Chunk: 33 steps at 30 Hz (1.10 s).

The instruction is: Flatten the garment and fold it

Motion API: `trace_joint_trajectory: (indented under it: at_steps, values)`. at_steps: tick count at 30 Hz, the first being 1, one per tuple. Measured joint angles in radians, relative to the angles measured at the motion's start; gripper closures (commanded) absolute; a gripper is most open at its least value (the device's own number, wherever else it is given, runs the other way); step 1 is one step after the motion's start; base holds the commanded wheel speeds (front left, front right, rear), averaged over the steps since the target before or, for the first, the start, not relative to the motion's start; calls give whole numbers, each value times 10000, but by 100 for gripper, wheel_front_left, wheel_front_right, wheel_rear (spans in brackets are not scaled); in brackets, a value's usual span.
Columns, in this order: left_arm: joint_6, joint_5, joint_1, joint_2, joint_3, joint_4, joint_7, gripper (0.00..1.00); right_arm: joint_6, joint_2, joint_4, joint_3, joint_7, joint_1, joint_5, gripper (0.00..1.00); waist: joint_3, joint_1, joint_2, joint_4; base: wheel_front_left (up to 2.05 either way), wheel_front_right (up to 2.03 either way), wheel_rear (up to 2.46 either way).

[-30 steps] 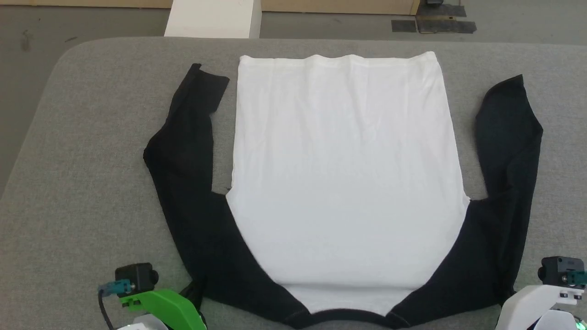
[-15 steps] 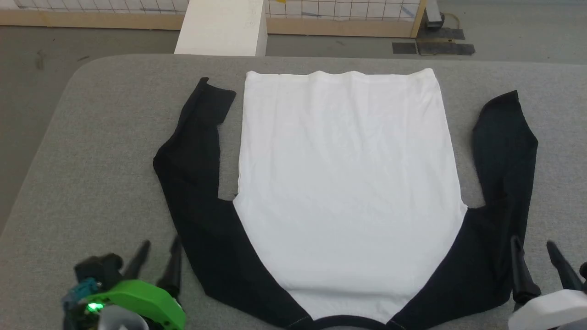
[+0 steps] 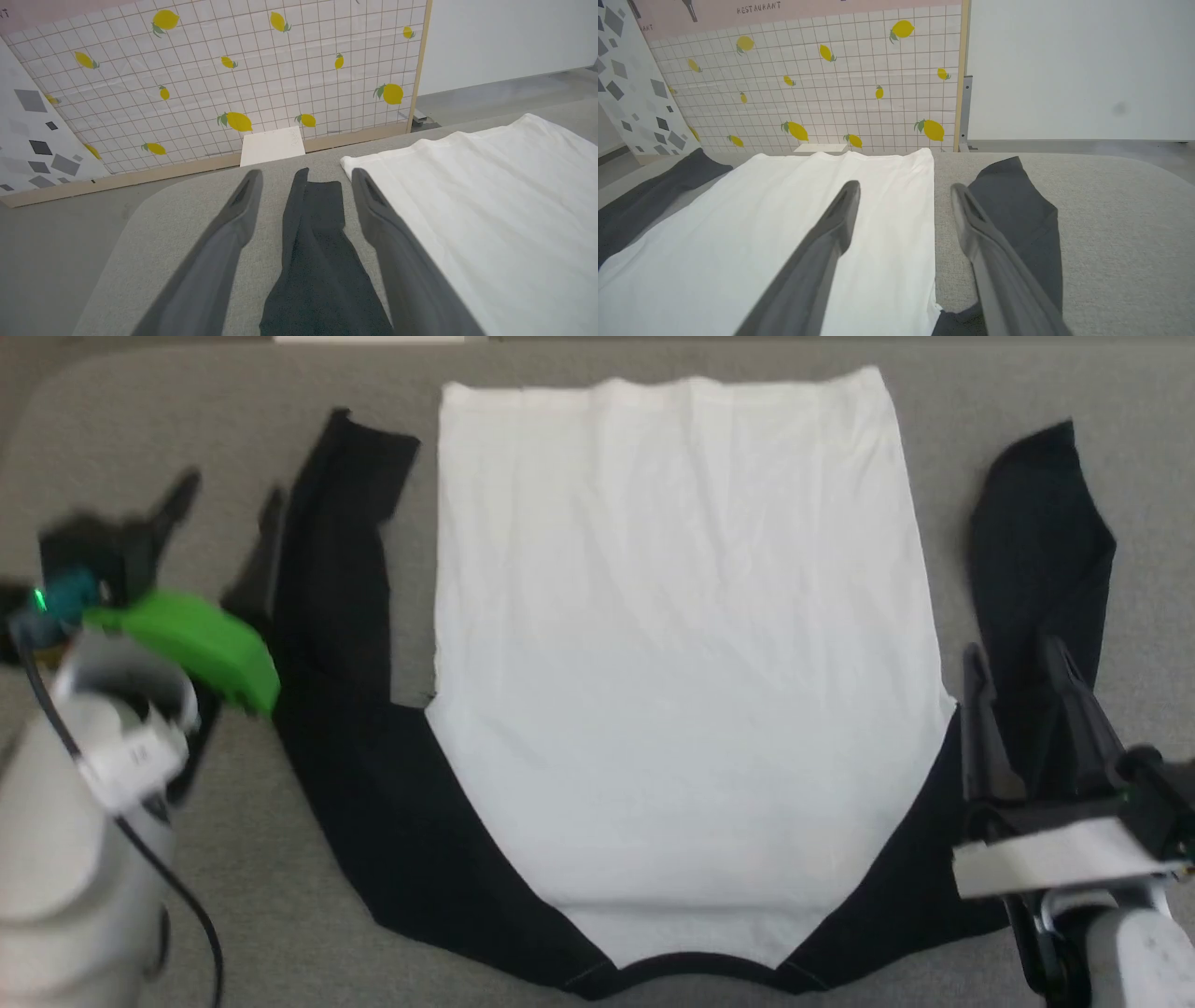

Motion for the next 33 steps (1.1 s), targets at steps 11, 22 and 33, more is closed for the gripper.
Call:
trace_joint_trajectory:
  at_steps: [11, 22, 33]
  values:
    - [-190, -1532, -4103, 1570, -337, 481, 3756, 0, 0, -8, -174, 894, -389, -1552, 196, 0, 2107, 1, 0, -747, 0, 0, 0]
    - [853, -1534, -4918, 2134, -648, 830, 6729, 0, 0, -2, 36, 1139, -709, -1881, 391, 0, 3524, 2, 0, -1688, 0, 0, 0]
    - [2219, -1020, -4328, 2740, -393, 255, 7612, 100, 0, 0, 337, 1300, -830, -1970, 665, 0, 3831, 2, 0, -2130, 0, 0, 0]
